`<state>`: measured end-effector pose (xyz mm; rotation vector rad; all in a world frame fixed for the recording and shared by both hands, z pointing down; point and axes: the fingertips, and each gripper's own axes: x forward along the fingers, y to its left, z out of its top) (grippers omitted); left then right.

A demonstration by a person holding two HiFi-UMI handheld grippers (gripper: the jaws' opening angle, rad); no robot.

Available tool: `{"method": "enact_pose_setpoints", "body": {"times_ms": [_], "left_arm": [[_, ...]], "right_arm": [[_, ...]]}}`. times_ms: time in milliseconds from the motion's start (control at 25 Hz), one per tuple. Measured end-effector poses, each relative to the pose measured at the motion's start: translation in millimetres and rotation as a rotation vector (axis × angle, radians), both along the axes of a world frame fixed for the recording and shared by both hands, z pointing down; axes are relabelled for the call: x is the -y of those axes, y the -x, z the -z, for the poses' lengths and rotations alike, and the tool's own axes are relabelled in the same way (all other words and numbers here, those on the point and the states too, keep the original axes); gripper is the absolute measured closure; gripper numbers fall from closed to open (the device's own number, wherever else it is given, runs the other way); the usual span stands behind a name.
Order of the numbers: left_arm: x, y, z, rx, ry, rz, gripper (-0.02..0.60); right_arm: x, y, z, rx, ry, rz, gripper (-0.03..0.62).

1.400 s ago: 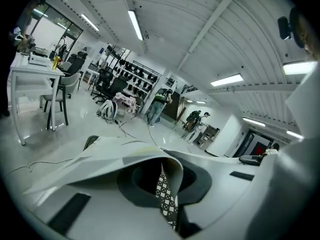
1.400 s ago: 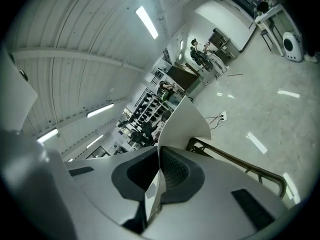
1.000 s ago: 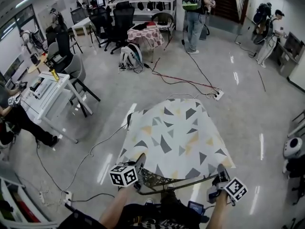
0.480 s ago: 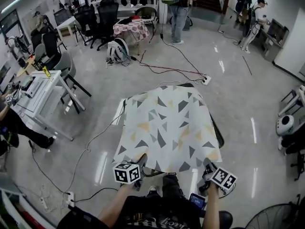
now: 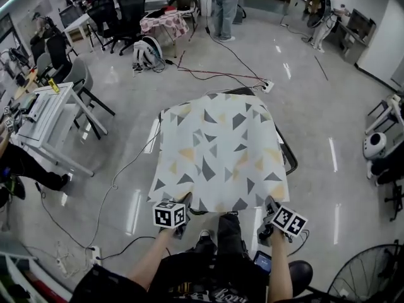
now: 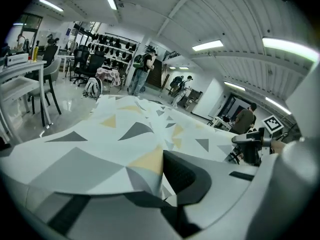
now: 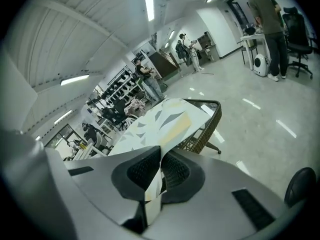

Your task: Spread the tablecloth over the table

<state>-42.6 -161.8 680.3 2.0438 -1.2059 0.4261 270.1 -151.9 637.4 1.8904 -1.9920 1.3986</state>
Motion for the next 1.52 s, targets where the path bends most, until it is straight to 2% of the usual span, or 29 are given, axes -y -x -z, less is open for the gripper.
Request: {"method": "enact_pose_setpoints", "body": {"times_ms": [240,520,720,880,1040,1160,1280,1320,1360,1400,1440,1520], "left_arm": [[-1,0,-36,-0.017,0.083,-0.013,0.558],[7,-8,-68,-0.005,0.119,-0.025,0.555],[13,-30,-71,-0.02,0.156,-0.057,0.552],[18,-59,-66,-0.048,0.156,-0.088,0.553],[14,-69,-71,-0.101,0.165,-0.063,0.552],[10,-59,-79,-0.099,0.152,-0.028,0.55],[2,-40,-90,-0.074,0.184,0.061,0.542],[-3,-33,-96,-0.058,0.213,0.087,0.514],[-9,-28,-102,-0.045,0.243,0.102,0.443],[-14,-23,-107,-0.041,0.268,0.11,0.343],[-19,-19,-111,-0.044,0.288,0.12,0.288],[-28,-9,-115,-0.052,0.312,0.151,0.276]], "right_arm": [[5,-20,-13,-0.047,0.028,-0.055,0.569],[22,-44,-55,-0.199,0.094,-0.093,0.566],[32,-79,-86,-0.267,0.15,-0.125,0.555],[54,-103,-93,-0.342,0.164,-0.082,0.549],[69,-125,-102,-0.416,0.169,-0.073,0.549],[73,-135,-111,-0.428,0.193,-0.064,0.54],[66,-137,-117,-0.41,0.227,-0.06,0.498],[62,-137,-119,-0.398,0.233,-0.064,0.469],[57,-137,-120,-0.383,0.238,-0.069,0.426],[52,-136,-121,-0.363,0.238,-0.074,0.394],[46,-134,-120,-0.343,0.234,-0.079,0.378],[36,-128,-116,-0.317,0.215,-0.075,0.378]]}}
